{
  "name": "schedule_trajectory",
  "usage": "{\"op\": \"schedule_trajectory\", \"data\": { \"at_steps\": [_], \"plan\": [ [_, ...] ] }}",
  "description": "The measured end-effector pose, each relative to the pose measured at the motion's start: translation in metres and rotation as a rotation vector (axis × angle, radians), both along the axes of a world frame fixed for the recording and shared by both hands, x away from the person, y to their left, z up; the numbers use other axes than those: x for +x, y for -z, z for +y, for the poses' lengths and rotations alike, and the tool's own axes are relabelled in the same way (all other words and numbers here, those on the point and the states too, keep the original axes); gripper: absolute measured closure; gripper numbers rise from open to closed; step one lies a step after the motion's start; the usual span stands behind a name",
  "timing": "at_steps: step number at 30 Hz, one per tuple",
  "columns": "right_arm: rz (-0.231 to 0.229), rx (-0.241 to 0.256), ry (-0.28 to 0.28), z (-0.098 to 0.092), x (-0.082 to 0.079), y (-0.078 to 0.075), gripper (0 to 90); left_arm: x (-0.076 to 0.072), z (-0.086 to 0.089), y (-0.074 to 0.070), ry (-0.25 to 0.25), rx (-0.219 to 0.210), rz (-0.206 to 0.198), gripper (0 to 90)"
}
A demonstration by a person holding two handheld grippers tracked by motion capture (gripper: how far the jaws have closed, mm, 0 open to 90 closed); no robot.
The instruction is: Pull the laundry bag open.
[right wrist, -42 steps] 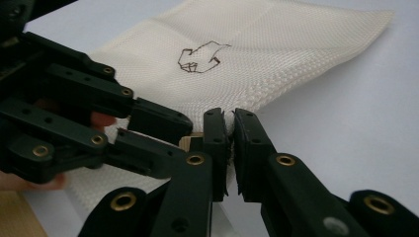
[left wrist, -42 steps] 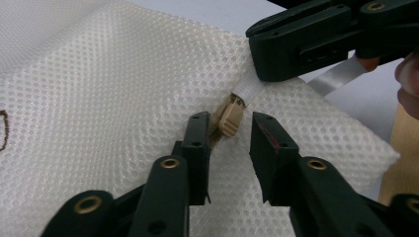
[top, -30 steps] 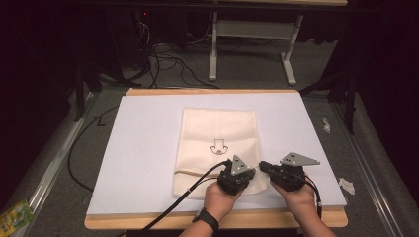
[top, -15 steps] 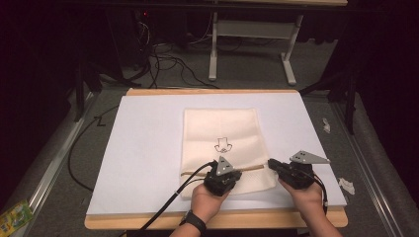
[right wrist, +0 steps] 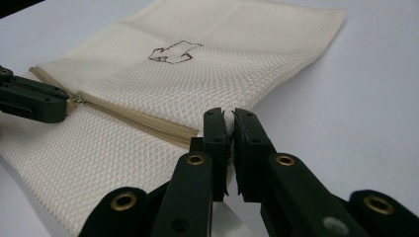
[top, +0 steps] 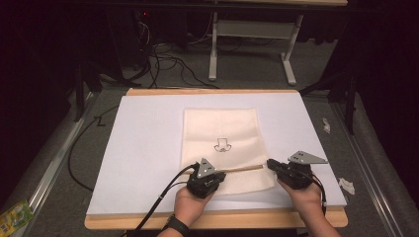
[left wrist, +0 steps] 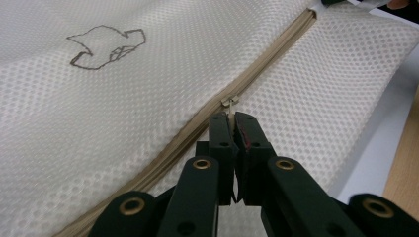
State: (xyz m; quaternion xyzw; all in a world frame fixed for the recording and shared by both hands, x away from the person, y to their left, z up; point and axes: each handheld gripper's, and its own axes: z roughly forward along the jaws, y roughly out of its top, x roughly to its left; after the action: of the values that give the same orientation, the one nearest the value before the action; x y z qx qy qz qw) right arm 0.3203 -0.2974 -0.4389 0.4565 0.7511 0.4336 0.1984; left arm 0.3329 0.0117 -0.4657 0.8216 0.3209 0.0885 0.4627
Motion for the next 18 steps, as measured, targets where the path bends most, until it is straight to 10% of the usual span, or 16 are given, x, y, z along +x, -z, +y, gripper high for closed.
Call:
{"op": "schedule_trajectory", "data": {
  "at_steps": [18],
  "plan": [
    [-0.004, -0.004, 0.029, -0.008, 0.003, 0.0, 86.2, 0.0, 0.045, 0.003, -0.07, 0.04, 0.022, 87.2]
  ]
}}
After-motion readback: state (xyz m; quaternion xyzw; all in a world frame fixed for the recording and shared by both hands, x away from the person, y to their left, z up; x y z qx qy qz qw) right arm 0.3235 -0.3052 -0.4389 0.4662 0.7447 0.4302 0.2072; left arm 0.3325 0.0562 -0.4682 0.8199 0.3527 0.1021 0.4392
